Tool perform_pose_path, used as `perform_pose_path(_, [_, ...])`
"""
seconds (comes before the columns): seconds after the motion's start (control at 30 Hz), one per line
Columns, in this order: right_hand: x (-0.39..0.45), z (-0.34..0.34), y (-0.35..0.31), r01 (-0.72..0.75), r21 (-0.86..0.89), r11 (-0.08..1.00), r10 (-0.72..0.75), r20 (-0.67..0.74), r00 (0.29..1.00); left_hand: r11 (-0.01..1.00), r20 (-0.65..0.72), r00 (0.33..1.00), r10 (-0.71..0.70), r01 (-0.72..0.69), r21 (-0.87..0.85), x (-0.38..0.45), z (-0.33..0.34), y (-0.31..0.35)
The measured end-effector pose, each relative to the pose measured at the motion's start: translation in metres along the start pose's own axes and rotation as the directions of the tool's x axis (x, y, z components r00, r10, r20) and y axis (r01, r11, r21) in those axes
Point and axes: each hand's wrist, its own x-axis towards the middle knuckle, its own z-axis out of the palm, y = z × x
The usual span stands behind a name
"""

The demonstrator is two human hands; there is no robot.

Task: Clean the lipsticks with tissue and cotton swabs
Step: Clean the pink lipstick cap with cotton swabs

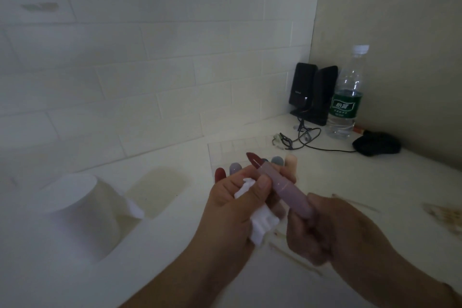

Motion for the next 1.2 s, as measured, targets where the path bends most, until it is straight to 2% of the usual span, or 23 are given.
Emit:
perform_pose_path(0.03, [0.001, 0.0, 0.0, -0.102, 0.135, 0.985, 0.097, 0.042, 0.994, 1.0, -0.005, 1.0, 0.014, -0.014, 0.009, 0.001, -0.001, -0.001])
perform_pose_path(0.07, [0.001, -0.001, 0.002, -0.152, 0.188, 0.97, 0.142, 0.065, 0.988, 1.0, -0.014, 1.0, 0.028, -0.028, 0.005, 0.002, 0.0, -0.001])
perform_pose_path(0.1, [0.002, -0.002, 0.003, -0.143, 0.169, 0.975, 0.135, 0.058, 0.989, 0.999, -0.021, 0.999, 0.046, -0.047, -0.013, 0.003, -0.001, -0.001])
perform_pose_path(0.17, [0.002, -0.002, 0.003, 0.049, -0.038, 0.998, -0.052, -0.07, 0.996, 0.994, -0.03, 0.996, 0.089, -0.09, -0.053, 0.007, -0.002, -0.005])
perform_pose_path(0.23, [0.0, -0.001, 0.001, 0.252, -0.241, 0.937, -0.297, -0.176, 0.939, 0.993, -0.028, 0.993, 0.118, -0.119, -0.027, 0.008, -0.004, -0.008])
perform_pose_path(0.27, [-0.001, -0.002, 0.001, 0.303, -0.321, 0.897, -0.377, -0.203, 0.904, 0.992, -0.032, 0.992, 0.125, -0.125, 0.003, 0.008, -0.005, -0.01])
perform_pose_path(0.33, [-0.002, -0.004, 0.003, 0.314, -0.438, 0.842, -0.438, -0.217, 0.872, 0.992, -0.018, 0.992, 0.124, -0.124, 0.013, 0.007, -0.005, -0.012])
perform_pose_path(0.47, [-0.002, -0.002, 0.005, 0.309, -0.525, 0.793, -0.447, -0.158, 0.88, 0.993, 0.015, 0.993, 0.113, -0.113, -0.016, 0.006, -0.004, -0.01])
perform_pose_path(0.6, [-0.001, -0.002, 0.006, 0.343, -0.48, 0.808, -0.421, -0.063, 0.905, 0.995, 0.035, 0.995, 0.097, -0.096, -0.041, 0.008, -0.004, -0.01])
perform_pose_path(0.63, [0.0, -0.002, 0.006, 0.328, -0.389, 0.861, -0.372, -0.041, 0.927, 0.995, 0.047, 0.994, 0.094, -0.092, -0.037, 0.007, -0.005, -0.009])
perform_pose_path(0.7, [-0.001, -0.002, 0.005, 0.203, -0.11, 0.973, -0.202, 0.024, 0.979, 0.997, 0.049, 0.996, 0.072, -0.072, -0.011, 0.006, -0.003, -0.007])
perform_pose_path(0.73, [-0.001, -0.001, 0.004, 0.127, 0.003, 0.992, -0.127, 0.068, 0.99, 0.998, 0.049, 0.997, 0.064, -0.063, -0.016, 0.007, -0.003, -0.008])
perform_pose_path(0.8, [0.0, 0.0, 0.005, 0.088, 0.076, 0.993, -0.094, 0.078, 0.992, 0.995, 0.057, 0.995, 0.08, -0.077, -0.057, 0.009, -0.001, -0.008])
perform_pose_path(0.9, [0.004, -0.003, 0.006, 0.196, 0.072, 0.978, -0.192, -0.065, 0.979, 0.997, 0.051, 0.996, 0.077, -0.078, 0.011, 0.009, 0.0, -0.011])
perform_pose_path(0.97, [0.005, -0.005, 0.006, 0.257, 0.006, 0.966, -0.255, -0.124, 0.959, 0.991, 0.115, 0.991, 0.062, -0.075, 0.11, 0.008, -0.003, -0.013])
perform_pose_path(1.07, [0.006, -0.003, 0.005, 0.339, -0.107, 0.935, -0.347, -0.066, 0.936, 0.977, 0.162, 0.985, 0.06, -0.092, 0.195, 0.008, -0.007, -0.01])
perform_pose_path(1.13, [0.007, -0.003, 0.006, 0.348, -0.193, 0.918, -0.361, -0.04, 0.932, 0.979, 0.137, 0.986, 0.09, -0.113, 0.17, 0.009, -0.007, -0.004])
perform_pose_path(1.2, [0.007, -0.007, 0.007, 0.357, -0.341, 0.87, -0.402, -0.072, 0.913, 0.986, 0.108, 0.986, 0.125, -0.136, 0.1, 0.012, -0.01, 0.005])
